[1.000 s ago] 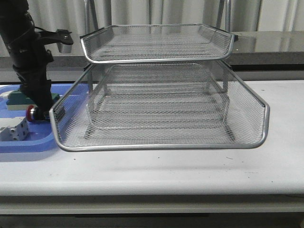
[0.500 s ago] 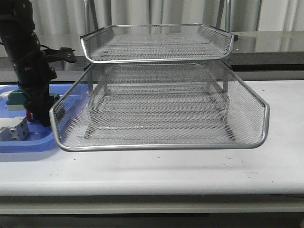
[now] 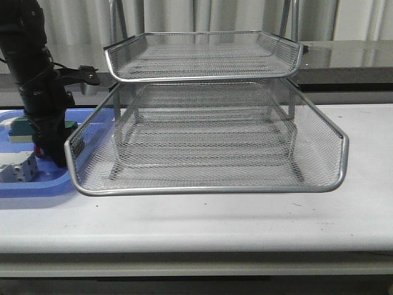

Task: Place button on rack with both arms
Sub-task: 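Lower the left gripper and grasp the red push button, then lift the red push button with the left gripper toward the rack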

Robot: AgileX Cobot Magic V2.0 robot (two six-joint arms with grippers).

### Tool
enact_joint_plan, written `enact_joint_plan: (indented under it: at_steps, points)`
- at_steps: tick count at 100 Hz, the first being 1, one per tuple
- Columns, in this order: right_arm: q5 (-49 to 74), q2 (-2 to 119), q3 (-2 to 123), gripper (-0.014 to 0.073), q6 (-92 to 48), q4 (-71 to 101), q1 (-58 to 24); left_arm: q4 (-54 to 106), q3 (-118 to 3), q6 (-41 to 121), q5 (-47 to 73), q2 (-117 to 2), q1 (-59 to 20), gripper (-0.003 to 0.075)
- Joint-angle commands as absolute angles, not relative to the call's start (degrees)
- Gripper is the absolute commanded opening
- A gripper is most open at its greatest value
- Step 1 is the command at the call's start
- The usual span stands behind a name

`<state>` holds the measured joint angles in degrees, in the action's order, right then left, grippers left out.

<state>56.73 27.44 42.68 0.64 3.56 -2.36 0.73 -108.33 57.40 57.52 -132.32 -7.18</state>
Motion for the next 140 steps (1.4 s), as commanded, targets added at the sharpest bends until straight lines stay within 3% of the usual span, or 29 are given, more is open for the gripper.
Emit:
enact_joint_plan:
  at_steps: [1, 27, 44, 77, 140]
  points:
    - [53.2, 27.8, 44.7, -0.007, 0.5, 3.4, -2.0, 1.4, -109.8, 57.2, 56.4, -129.5, -7.6, 0.0512]
    - [53.2, 27.8, 44.7, -0.007, 0.5, 3.4, -2.0, 1.4, -111.0, 57.2, 58.1, -129.4, -7.6, 0.0171]
    - [53.2, 27.8, 44.7, -0.007, 0.5, 3.4, -2.0, 1.3, -113.6, 57.2, 61.6, -129.1, -7.6, 0.006]
    - [53.2, 27.8, 44.7, -0.007, 0.5, 3.4, -2.0, 1.2, -120.8, 56.2, 73.4, -129.0, -7.2, 0.0039]
    - [53.2, 27.8, 44.7, -0.007, 0.5, 3.4, -2.0, 0.4, -119.1, 43.2, 73.3, -117.7, -5.6, 0.004]
